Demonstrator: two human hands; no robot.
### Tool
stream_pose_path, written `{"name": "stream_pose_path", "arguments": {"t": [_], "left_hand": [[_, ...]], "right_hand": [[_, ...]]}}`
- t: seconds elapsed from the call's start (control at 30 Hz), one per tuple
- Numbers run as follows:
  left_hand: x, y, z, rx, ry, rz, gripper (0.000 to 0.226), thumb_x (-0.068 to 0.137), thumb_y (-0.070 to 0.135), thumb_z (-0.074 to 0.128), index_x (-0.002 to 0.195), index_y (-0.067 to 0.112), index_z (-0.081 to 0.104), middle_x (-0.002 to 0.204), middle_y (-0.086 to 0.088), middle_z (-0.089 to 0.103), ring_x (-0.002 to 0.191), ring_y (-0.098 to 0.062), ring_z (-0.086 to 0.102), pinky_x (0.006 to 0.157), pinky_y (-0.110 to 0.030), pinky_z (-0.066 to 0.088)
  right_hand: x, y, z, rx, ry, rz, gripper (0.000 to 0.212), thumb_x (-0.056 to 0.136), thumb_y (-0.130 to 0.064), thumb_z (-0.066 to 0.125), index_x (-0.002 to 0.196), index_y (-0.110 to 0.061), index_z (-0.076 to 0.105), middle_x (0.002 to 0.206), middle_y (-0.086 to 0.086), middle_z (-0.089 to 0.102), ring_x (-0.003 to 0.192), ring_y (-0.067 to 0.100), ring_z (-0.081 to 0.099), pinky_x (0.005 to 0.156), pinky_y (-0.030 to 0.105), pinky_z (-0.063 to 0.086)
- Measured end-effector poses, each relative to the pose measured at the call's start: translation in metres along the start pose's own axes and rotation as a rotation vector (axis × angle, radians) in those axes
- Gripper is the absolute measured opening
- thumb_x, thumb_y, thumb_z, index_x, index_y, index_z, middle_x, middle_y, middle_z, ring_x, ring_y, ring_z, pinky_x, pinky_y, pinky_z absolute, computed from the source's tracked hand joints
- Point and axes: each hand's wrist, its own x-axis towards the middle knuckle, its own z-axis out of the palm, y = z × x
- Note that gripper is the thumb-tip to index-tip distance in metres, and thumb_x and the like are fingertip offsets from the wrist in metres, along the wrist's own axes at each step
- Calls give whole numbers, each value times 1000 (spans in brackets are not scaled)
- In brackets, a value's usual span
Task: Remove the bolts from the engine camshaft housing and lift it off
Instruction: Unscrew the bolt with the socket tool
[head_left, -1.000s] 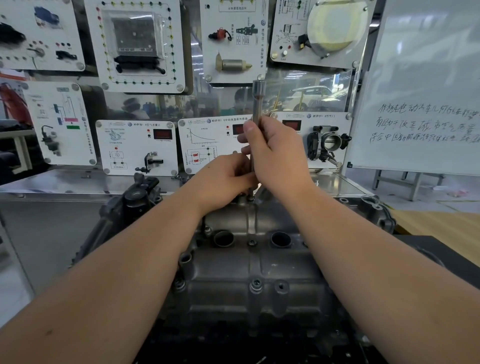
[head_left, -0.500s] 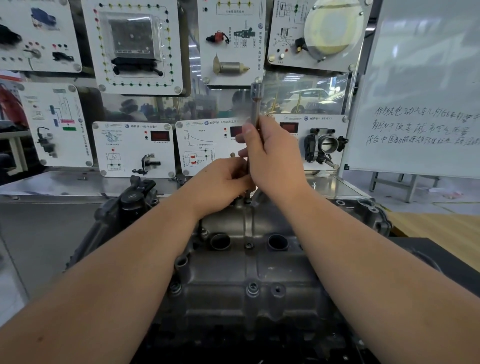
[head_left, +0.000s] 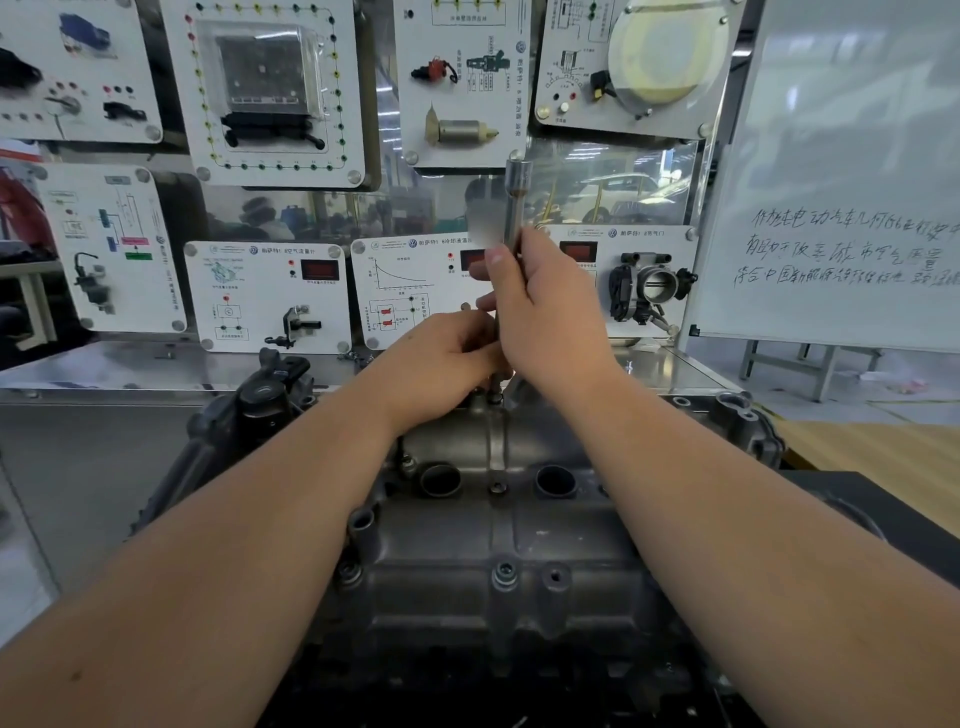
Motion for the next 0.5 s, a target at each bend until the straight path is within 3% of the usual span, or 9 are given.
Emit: {"name": "stream_pose_path", "arguments": {"t": [0.07,0.2,0.23,0.37,0.5], "left_hand": [[-2,1,0,-6,-7,8,16,98,24,61,84,24,68,83,-5,74,76,-23,68,79,-45,53],[-3,3,-3,7,-7,29,8,89,32,65,90,24,68,82,-6,74,80,-31,69,80,-54,55],[-3,4,-3,4,-8,27,16,84,35,65,93,22,68,82,-7,74,79,-32,69,80,-55,54],[-3,6,-2,-19,-15,18,52,70,50,62,99,7,66,83,-17,71,79,-41,65,75,-56,54],[-1,2,0,-10,-28,7,22,81,45,56,85,28,70,81,-5,74,79,-29,69,79,-52,56]], "right_hand": [[1,1,0,7,-14,8,27,107,-29,41,102,-7,57,100,-6,72,85,15,70,79,45,55],[1,1,2,31,-22,-8,32,104,-36,48,129,-17,53,94,-3,73,84,17,69,78,37,55],[0,1,2,34,-10,-14,36,102,-38,53,133,-20,51,91,-5,73,84,15,68,76,35,54],[1,2,1,18,29,-31,22,102,-33,54,113,-14,58,86,0,73,82,20,68,76,44,56],[2,3,3,-9,17,-27,28,105,-30,45,99,-5,57,90,7,72,81,28,68,74,51,55]]}}
